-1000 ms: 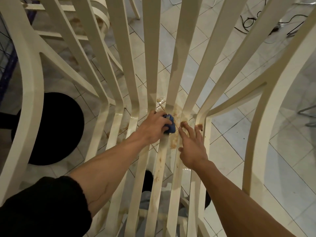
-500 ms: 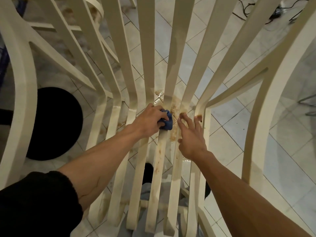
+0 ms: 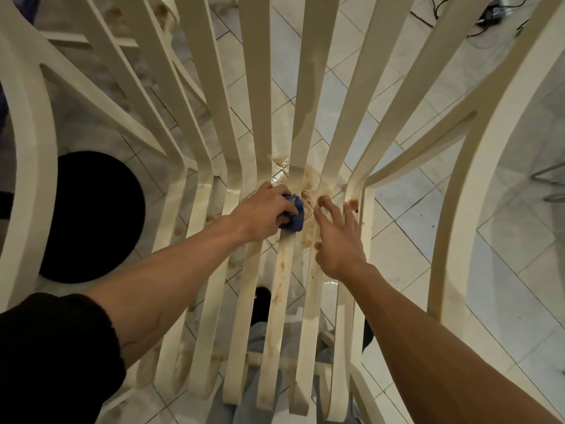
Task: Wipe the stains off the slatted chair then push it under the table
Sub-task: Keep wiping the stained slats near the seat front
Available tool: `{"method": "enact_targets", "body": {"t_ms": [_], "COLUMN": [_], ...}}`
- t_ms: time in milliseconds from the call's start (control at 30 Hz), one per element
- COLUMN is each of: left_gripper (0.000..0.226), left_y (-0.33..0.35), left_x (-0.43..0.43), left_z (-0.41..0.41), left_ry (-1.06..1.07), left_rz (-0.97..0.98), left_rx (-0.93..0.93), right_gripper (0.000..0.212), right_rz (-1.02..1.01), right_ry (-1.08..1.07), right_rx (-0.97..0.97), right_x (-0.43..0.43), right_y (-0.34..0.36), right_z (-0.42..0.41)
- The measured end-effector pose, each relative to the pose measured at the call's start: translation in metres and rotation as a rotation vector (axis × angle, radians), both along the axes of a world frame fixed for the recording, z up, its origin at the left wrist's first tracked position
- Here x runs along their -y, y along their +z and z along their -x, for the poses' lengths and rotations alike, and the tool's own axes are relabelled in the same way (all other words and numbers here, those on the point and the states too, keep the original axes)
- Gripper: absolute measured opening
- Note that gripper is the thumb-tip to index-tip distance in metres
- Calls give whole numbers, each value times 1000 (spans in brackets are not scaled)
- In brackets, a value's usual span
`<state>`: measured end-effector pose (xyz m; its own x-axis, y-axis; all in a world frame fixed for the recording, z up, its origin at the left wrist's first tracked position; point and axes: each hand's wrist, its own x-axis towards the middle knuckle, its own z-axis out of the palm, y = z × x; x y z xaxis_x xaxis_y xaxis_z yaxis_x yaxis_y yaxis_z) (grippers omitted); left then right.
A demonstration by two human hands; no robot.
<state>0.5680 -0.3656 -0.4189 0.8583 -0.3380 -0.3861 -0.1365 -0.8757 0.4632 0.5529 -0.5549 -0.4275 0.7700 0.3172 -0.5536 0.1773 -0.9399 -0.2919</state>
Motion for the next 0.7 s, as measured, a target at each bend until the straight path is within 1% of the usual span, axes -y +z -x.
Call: {"method": "enact_targets", "body": {"t_ms": [67,133,200,233,300,367,433,500,600,700], "left_gripper": [30,28,28,27,28,32,36,40,35,31], "left_y": [-5,-9,-10,-11,-12,-10,-7,-6,-7,-10], "left_x": [4,7,12,12,8,1,-4,-6,-5,-1], "left_z": [-4,-6,-3,-1,3,9,17,23,14,1], "left_ry": [94,252,329,335,330,256,141,85,95,144], "left_rz": [46,133,179,186,158,107,60,17,31,61], "left_rx": [62,131,187,197,138,45,-1,-14,-10,43], "right_gripper": [84,84,84,84,83,84,84,85,86,85], "right_rz": [-3,-8,-16,-18,-16,-11,-8,-3,-4,-6], "right_ry": [-1,-4,-10,-9,-5,-7,-6,-7,-10,-5], "right_rx": [-5,-2,1,2,4,6,9,11,15,15], "right_x": [0,0,0,1,1,0,0,-1,-1,0], "right_y": [0,-1,-1,-1,-2,-2,-2,-2,-3,-3], "right_z": [0,0,0,0,0,0,0,0,1,1]}}
